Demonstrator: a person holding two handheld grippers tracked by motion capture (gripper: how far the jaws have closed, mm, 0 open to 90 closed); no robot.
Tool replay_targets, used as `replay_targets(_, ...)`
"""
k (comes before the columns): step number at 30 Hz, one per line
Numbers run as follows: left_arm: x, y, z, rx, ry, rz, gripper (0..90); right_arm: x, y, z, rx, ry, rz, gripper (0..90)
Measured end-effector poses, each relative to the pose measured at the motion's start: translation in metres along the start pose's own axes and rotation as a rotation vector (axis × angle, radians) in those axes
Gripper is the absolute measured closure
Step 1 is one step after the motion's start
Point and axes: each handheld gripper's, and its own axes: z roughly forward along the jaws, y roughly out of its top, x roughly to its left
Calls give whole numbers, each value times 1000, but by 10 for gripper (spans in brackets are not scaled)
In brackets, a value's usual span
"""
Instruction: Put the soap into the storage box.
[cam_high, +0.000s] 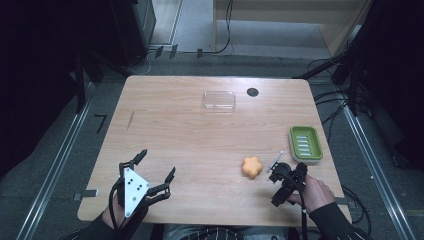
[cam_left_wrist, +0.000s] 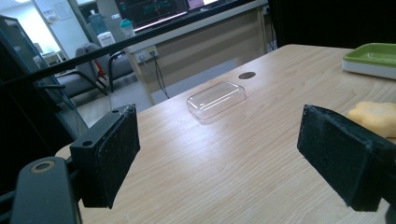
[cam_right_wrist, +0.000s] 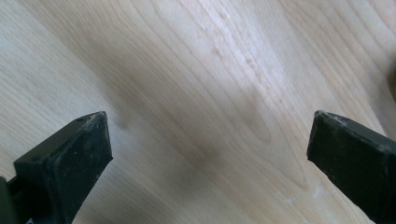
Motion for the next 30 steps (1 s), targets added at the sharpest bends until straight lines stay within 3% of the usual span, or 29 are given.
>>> replay_targets(30, 0, 0, 0, 7, -1, 1, 135, 5, 39, 3, -32, 25, -31, 0)
